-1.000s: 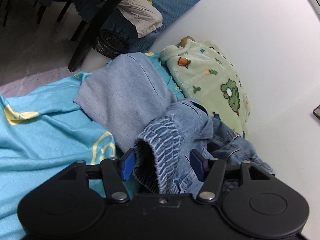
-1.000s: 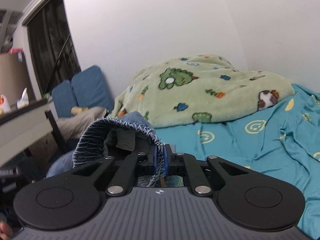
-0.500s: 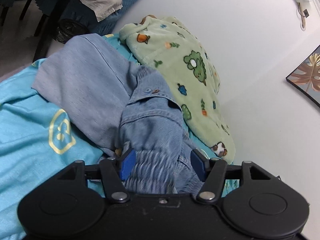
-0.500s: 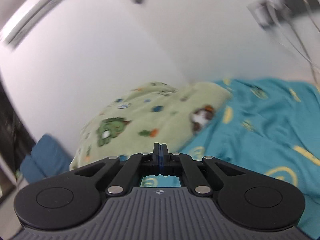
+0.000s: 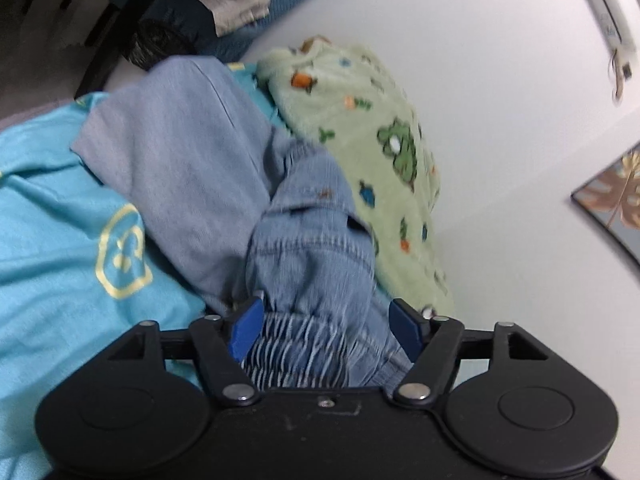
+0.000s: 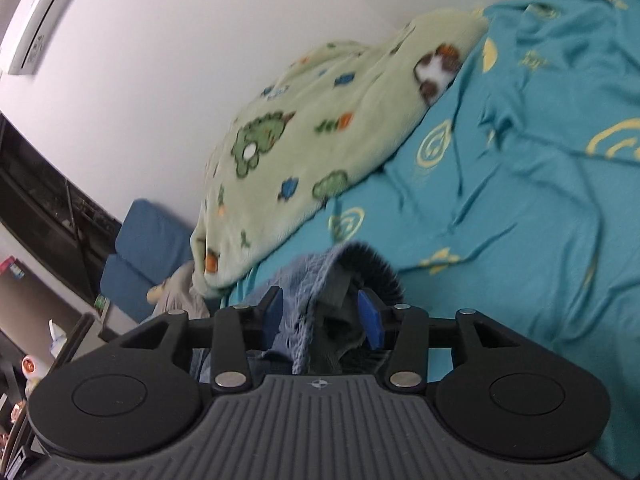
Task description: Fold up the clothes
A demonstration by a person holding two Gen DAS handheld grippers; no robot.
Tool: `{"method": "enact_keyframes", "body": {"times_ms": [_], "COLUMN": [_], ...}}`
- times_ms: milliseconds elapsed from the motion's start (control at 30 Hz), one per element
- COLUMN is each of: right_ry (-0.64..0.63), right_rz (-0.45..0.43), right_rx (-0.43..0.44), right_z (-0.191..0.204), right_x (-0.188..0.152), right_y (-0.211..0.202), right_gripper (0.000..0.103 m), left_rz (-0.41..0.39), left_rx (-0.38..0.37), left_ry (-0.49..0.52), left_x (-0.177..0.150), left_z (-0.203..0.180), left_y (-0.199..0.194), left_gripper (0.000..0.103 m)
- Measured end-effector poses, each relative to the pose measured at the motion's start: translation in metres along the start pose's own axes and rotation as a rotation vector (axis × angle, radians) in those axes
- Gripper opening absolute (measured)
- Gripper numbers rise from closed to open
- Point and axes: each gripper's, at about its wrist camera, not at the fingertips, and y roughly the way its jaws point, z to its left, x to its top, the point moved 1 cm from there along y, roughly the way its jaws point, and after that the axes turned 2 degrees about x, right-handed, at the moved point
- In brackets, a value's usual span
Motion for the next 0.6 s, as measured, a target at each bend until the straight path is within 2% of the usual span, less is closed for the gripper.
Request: {"method": "enact_keyframes", "body": {"times_ms": [100,200,400,500,567,600], "right_ry": [0.068,0.083,0.092,0.102,0.102,0.099], "right_rz": [-0.004,0.008,0.011,0.029,0.035,0.034], "right_rx": [0.045,0.024,0.024,0.023,0.023,0.022], "right_z": [-0.008,-0.012,-0.018,-0.021,-0.022,-0.022], "right_x": [0.002,0.007,0.014,0.013,0.012,0.011], "right_y": [0.011,0.022,0.036,0.044,0.045,0.044], "right_gripper": [0.047,0.051,0.046,0.033,0.013,0.012], "left_rz": [0.019,0.031,0.044,0.041,0.046,0.05], "left_rx": [-0.002,0.003,0.013,0.012,0.017,0.02], "left_ry": [0.044,0.092,0.157,0.169,0.168,0.166], "left_x": [-0.005,-0.01,-0.017,-0.019,-0.02,-0.02], "left_z": [-0.006,-0.012,-0.019,-0.021,-0.02,-0.02], "left_y": [0.007,0.012,0.019,0.018,0.022,0.023], "left_gripper": [0.067,0.067,0.067,0.07,0.072,0.072]}}
